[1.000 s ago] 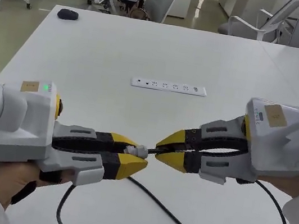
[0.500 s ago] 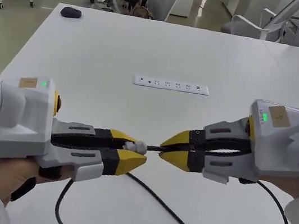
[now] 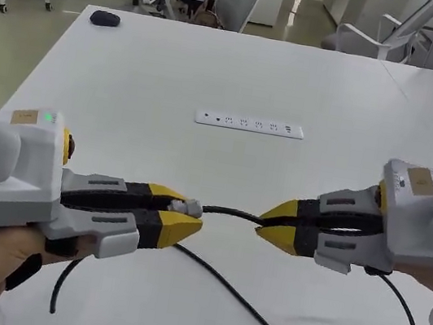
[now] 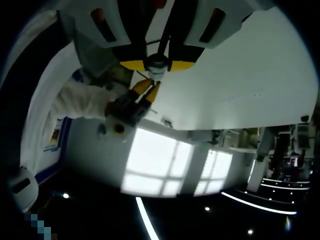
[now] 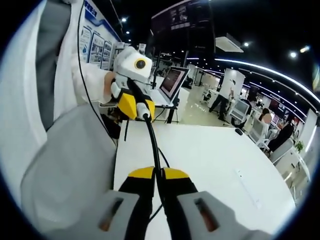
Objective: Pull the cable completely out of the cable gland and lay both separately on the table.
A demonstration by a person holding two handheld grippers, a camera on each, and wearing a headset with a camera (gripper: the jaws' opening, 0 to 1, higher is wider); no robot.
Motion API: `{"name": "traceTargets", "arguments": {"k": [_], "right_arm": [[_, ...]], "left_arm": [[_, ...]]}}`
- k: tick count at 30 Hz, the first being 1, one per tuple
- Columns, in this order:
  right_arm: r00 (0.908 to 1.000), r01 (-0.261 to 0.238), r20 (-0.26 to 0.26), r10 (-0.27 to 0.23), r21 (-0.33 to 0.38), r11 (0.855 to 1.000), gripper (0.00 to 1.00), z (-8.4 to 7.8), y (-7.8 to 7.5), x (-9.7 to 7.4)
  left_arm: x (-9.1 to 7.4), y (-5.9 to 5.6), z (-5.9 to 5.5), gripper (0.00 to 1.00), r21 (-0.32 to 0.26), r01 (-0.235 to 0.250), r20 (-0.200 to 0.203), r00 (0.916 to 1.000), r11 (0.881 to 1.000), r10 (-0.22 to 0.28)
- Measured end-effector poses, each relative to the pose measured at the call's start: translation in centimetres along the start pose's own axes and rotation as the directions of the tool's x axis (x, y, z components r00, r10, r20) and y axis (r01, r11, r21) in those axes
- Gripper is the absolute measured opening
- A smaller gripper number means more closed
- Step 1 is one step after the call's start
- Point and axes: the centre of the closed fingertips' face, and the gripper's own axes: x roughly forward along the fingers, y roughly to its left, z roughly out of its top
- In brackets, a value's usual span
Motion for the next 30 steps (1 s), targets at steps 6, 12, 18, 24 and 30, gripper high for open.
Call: {"name": "traceTargets", "arguments": {"k": [6,12,18,24,30], "right_arm": [[0.9995,0.024,-0.023,-0.023,0.042,0.999,0.04,-1.7,-0.1,-0.2],[0.9988,0.037,-0.035,-0.035,0.076,0.996,0.04,-2.9,-0.2,-0.6],[0.9983,0.047,-0.039,-0.044,0.094,0.994,0.04,-3.2,-0.2,-0.6],[0.9983,0.051,-0.032,-0.048,0.098,0.994,0.04,-3.1,-0.4,-0.5],[0.998,0.059,-0.029,-0.056,0.116,0.991,0.04,-2.9,-0.5,-0.5]], "left_arm": [[-0.4,0.2,-0.1,0.17,-0.004,-0.008,-0.001,1.0,1.0,0.008],[-0.7,0.4,-0.2,0.17,-0.008,-0.017,0.0,0.9999,1.0,0.017],[-0.7,0.5,0.0,0.17,-0.024,-0.017,0.014,0.9997,1.0,0.018],[-0.8,0.5,0.5,0.17,-0.054,-0.017,0.043,0.9989,0.998,0.019],[-0.8,1.0,0.6,0.17,-0.108,-0.033,0.072,0.9966,0.994,0.041]]}}
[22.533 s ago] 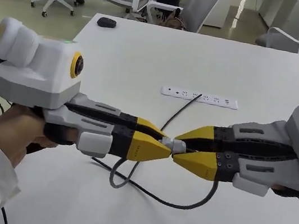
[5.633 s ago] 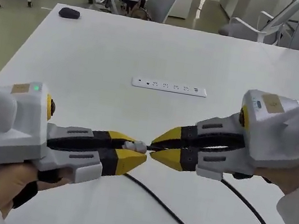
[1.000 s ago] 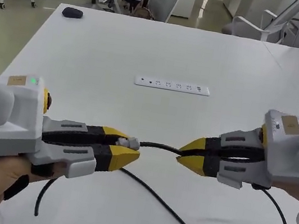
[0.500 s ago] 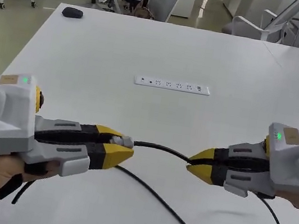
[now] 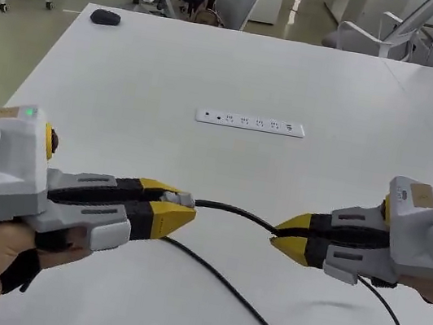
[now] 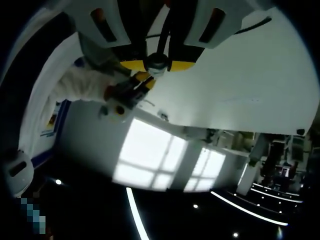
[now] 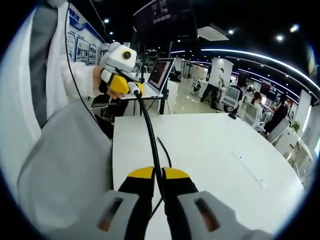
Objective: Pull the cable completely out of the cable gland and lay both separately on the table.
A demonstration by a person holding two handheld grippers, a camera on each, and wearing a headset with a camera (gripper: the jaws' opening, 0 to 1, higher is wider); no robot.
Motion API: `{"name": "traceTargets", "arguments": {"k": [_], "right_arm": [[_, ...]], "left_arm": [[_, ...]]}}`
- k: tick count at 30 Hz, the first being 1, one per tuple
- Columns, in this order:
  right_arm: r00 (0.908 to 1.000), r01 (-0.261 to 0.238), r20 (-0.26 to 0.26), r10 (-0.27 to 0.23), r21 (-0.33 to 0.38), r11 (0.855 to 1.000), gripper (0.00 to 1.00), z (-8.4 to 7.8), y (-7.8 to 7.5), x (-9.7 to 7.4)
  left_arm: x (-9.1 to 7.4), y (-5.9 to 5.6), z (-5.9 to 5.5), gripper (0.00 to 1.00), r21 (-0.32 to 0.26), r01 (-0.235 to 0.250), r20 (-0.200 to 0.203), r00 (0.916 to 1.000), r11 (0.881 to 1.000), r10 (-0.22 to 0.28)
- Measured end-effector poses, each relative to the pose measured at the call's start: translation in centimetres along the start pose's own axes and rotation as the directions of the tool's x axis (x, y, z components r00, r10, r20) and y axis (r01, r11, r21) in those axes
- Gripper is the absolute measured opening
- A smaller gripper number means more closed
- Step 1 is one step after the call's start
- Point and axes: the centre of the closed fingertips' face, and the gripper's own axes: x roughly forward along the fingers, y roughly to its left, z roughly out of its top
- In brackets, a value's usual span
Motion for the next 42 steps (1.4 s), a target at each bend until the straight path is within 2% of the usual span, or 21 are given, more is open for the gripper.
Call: {"name": "traceTargets", "arguments": {"k": [4,9,16,19,21,27,31,34,42], "right_arm": [[1.0,-0.004,-0.004,0.004,0.009,1.0,0.04,-0.2,0.3,0.2],[0.9998,0.003,-0.022,-0.002,0.015,1.0,0.05,-0.8,0.1,0.2],[0.9993,0.013,-0.034,-0.013,0.009,1.0,0.06,-1.0,-0.2,0.1],[0.9995,0.03,0.004,-0.03,0.019,0.999,0.11,0.0,-0.6,-0.3],[0.9993,0.032,0.019,-0.032,-0.006,0.999,0.12,1.0,-0.6,-0.4],[0.9981,0.002,0.062,0.004,-0.098,0.995,0.16,4.6,0.9,-0.1],[0.9964,-0.019,0.08,0.031,-0.15,0.988,0.17,6.4,1.6,0.7],[0.9954,-0.032,0.084,0.047,-0.175,0.984,0.17,7.0,2.0,1.2],[0.9922,-0.067,0.09,0.086,-0.2,0.978,0.14,7.6,2.8,2.2]], "left_arm": [[0.0,0.0,-0.1,0.17,0.003,-0.004,-0.003,1.0,1.0,0.004],[0.4,-0.8,-0.3,0.17,0.055,0.016,-0.032,0.9994,0.998,-0.014],[0.8,-1.4,-0.5,0.17,0.083,0.04,-0.054,0.9979,0.996,-0.036],[0.9,-1.4,-0.9,0.17,0.109,0.037,-0.08,0.9964,0.993,-0.028],[0.9,-1.6,-0.8,0.17,0.101,0.044,-0.073,0.9967,0.994,-0.037],[1.2,-1.7,-0.7,0.17,0.103,0.049,-0.074,0.9964,0.994,-0.042],[1.5,-1.8,-0.6,0.17,0.11,0.057,-0.077,0.9958,0.992,-0.048],[1.5,-2.0,-0.5,0.17,0.114,0.062,-0.079,0.9954,0.992,-0.053],[1.6,-2.3,-0.6,0.17,0.119,0.07,-0.086,0.9945,0.99,-0.06]]}}
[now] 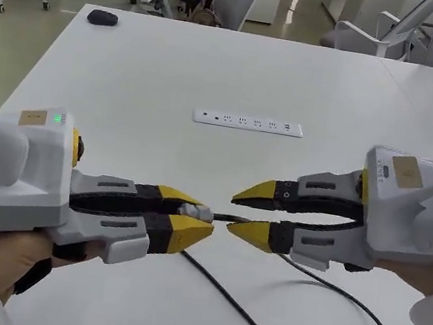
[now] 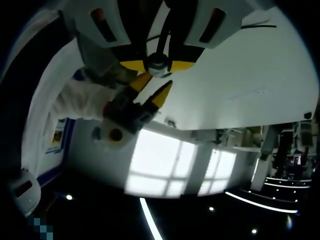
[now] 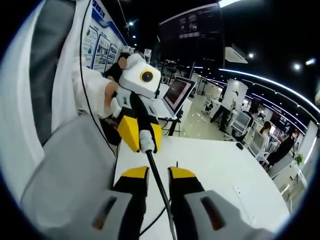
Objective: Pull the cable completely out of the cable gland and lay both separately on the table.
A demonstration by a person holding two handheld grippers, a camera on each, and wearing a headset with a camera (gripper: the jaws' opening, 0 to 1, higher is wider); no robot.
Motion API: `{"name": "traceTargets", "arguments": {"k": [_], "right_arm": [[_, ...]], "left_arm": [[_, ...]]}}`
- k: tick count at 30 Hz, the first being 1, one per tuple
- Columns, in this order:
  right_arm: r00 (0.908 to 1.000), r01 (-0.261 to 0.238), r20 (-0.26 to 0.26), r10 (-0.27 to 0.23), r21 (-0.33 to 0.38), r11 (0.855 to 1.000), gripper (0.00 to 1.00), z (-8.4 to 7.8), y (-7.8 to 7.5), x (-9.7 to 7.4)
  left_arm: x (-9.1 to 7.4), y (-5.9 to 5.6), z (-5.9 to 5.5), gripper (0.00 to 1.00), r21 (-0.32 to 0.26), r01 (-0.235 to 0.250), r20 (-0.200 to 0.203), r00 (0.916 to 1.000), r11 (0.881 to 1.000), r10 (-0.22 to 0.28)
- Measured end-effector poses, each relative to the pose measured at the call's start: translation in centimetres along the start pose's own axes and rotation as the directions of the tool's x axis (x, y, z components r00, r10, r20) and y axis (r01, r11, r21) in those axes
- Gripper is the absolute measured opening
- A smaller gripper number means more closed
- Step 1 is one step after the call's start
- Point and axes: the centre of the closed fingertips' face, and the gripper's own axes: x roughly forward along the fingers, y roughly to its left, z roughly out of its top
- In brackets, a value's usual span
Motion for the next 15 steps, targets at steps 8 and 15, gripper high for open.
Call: {"name": "traceTargets", "arguments": {"k": [8,15], "right_arm": [[0.9997,-0.025,0.002,0.025,-0.016,1.0,0.06,0.37,0.44,0.38],[0.9997,-0.025,0.004,0.025,-0.019,1.0,0.05,0.4,0.5,0.35]], "left_arm": [[0.09,0.0,0.08,0.17,0.001,-0.002,0.005,1.0,1.0,0.002],[0.01,-0.05,0.16,0.17,-0.01,0.004,0.012,0.9999,1.0,-0.003]]}}
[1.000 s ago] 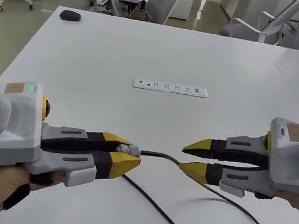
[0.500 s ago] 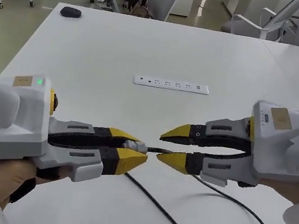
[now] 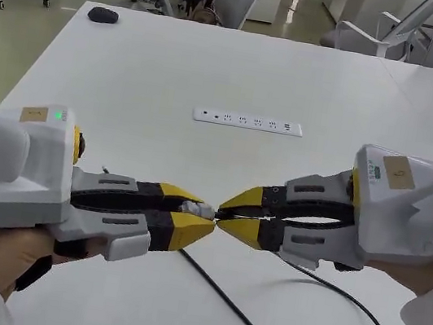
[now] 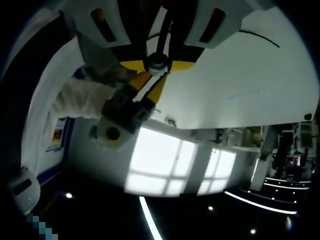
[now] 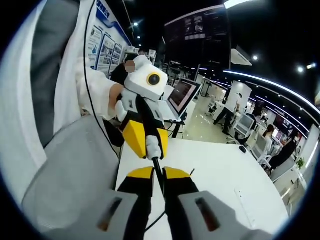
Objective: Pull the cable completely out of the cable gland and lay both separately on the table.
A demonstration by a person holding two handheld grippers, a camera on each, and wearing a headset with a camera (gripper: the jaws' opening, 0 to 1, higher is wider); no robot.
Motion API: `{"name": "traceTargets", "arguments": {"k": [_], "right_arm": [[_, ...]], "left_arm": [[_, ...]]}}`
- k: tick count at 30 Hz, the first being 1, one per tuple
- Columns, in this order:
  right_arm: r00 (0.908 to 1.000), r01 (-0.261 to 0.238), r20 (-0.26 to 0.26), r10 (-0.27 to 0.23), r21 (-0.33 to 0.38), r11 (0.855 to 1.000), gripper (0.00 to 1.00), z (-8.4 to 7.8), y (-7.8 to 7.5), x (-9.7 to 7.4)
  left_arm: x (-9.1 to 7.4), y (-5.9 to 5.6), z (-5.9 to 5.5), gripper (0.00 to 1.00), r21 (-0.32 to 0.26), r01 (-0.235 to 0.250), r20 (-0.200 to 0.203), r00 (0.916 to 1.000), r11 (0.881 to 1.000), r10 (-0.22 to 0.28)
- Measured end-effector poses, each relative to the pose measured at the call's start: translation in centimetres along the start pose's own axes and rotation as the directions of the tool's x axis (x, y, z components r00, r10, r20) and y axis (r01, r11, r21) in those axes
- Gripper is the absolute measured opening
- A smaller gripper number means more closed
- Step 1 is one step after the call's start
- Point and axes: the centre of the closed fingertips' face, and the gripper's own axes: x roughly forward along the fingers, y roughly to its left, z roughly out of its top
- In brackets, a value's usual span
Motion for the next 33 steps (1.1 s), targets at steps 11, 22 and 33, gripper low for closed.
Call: {"name": "traceTargets", "arguments": {"k": [11,22,33], "right_arm": [[0.9999,0.014,-0.008,-0.014,0.003,1.0,0.05,-0.3,-0.1,-0.2],[0.9983,0.044,-0.039,-0.044,0.009,0.999,0.05,-1.4,-0.9,-1.1],[0.9934,0.089,-0.075,-0.087,0.026,0.996,0.04,-3.1,-1.9,-2.0]], "left_arm": [[0.0,0.0,0.0,0.17,0.0,0.0,0.002,1.0,1.0,0.0],[-0.5,0.3,0.2,0.17,-0.009,-0.009,0.01,0.9999,1.0,0.009],[-1.3,0.8,0.0,0.17,-0.013,-0.025,0.007,0.9997,1.0,0.025]]}}
